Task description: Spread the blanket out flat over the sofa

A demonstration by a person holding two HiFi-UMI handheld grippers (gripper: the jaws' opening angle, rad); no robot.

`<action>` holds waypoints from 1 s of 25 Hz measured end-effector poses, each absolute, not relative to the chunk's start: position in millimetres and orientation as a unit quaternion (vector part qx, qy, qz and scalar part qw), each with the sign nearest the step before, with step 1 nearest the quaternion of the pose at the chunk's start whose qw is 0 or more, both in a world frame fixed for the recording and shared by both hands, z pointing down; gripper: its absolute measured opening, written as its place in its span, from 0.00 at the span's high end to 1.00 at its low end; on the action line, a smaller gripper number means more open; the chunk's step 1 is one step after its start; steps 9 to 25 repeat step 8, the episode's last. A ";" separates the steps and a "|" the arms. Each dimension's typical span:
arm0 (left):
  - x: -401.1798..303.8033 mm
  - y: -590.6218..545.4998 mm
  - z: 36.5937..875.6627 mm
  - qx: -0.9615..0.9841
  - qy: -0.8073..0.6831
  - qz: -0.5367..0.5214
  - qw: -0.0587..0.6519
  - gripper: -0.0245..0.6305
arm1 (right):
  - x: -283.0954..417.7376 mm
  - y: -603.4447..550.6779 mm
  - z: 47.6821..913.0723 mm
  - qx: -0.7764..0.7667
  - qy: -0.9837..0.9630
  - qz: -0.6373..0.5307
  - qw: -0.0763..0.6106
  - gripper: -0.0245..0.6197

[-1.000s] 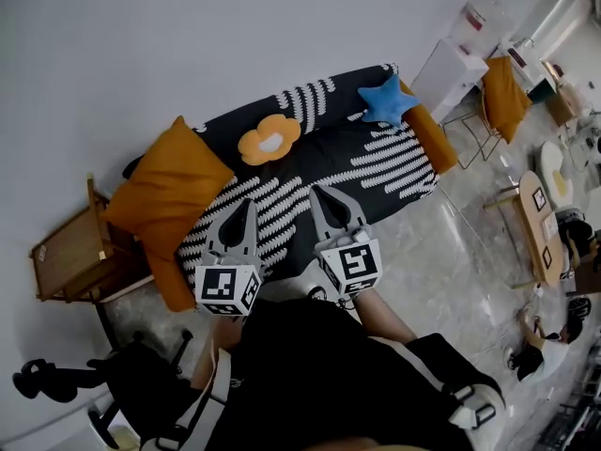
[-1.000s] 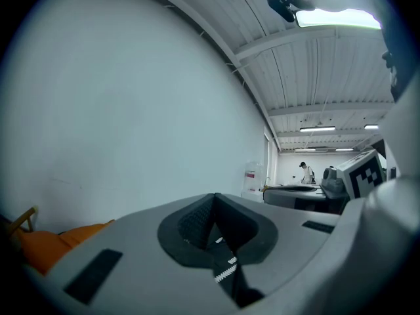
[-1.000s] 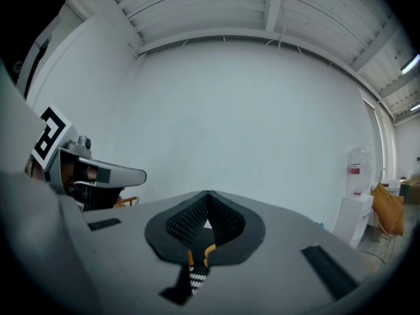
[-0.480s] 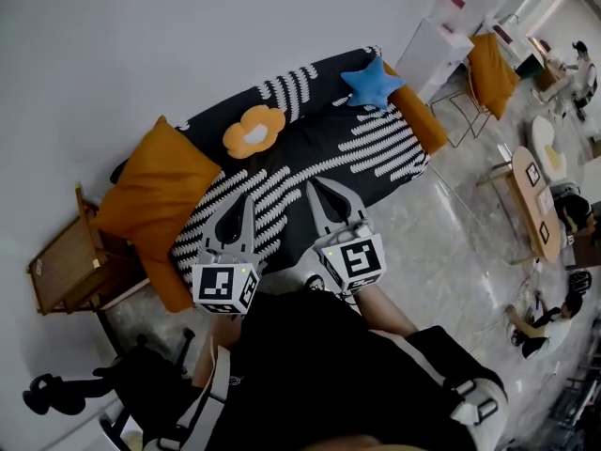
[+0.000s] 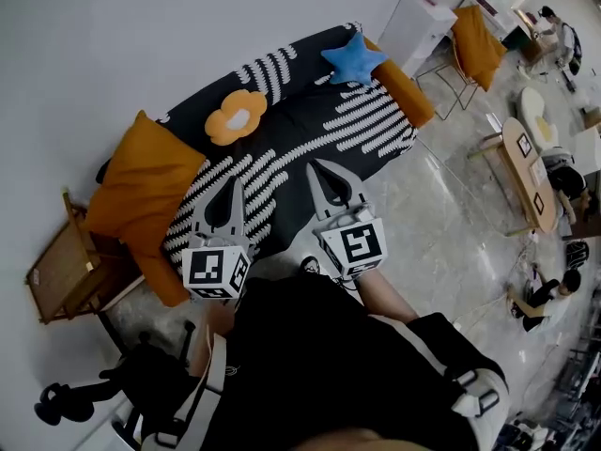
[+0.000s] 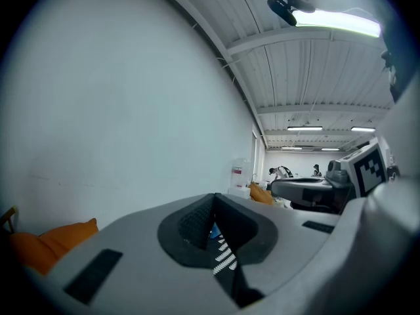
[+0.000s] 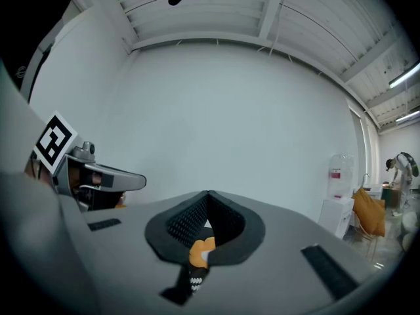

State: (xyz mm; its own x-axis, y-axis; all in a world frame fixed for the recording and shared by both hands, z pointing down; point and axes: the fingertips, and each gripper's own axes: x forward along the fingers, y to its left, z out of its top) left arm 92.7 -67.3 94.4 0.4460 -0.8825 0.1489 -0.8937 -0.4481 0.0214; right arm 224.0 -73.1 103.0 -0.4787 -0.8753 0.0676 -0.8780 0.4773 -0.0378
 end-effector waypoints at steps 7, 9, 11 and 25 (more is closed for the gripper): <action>118.0 -64.1 94.5 0.861 -0.502 0.060 0.046 0.93 | 235.1 -73.3 101.6 0.509 -0.861 0.020 0.012 0.95; 119.4 -64.1 94.8 0.862 -0.502 0.060 0.046 0.93 | 235.5 -74.0 101.7 0.507 -0.861 0.018 0.012 0.95; 119.4 -64.1 94.8 0.862 -0.502 0.060 0.046 0.93 | 235.5 -74.0 101.7 0.507 -0.861 0.018 0.012 0.95; 119.4 -64.1 94.8 0.862 -0.502 0.060 0.046 0.93 | 235.5 -74.0 101.7 0.507 -0.861 0.018 0.012 0.95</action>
